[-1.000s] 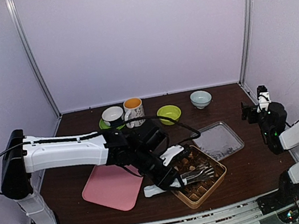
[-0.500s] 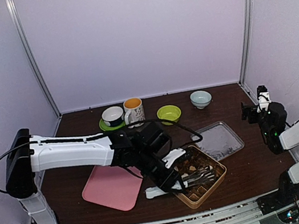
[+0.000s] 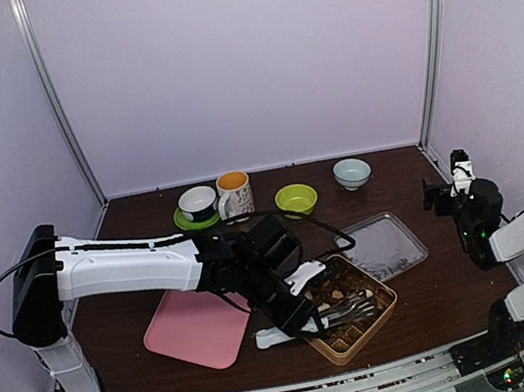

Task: Pack the chocolate
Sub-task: Place the fake chocolate in the empty pocket of the box, then pick up the fake chocolate from the plate.

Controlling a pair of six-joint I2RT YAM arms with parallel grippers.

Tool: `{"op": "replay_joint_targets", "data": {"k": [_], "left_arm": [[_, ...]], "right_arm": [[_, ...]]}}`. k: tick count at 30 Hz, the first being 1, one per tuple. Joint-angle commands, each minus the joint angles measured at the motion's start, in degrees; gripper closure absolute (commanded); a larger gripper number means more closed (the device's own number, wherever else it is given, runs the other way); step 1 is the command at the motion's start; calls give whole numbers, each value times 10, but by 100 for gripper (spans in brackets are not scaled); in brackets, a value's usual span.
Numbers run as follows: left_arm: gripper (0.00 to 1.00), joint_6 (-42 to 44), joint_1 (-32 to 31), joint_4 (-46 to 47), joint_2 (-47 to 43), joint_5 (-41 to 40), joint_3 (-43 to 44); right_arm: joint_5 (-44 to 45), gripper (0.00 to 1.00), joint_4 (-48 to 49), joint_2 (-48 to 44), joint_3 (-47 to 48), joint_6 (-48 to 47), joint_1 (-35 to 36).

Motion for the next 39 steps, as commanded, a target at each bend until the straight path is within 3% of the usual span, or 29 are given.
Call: {"op": "replay_joint_targets", "data": {"k": [1,12,24,39], "left_arm": [[64,8,-4,18,-3,-11,14],[57,7,-4,22,-8,-14,12],[60,4,-4,27,-15,-24,9],[62,-71,16,50,-203,-209,-118]], "right_arm": [[-2,0,8,1,8,-2,-2],[-2,0,8,1,7,-2,-2],[-1,0,8,1,8,-2,-2],[-2,0,8,1,8,-2,-2]]}}
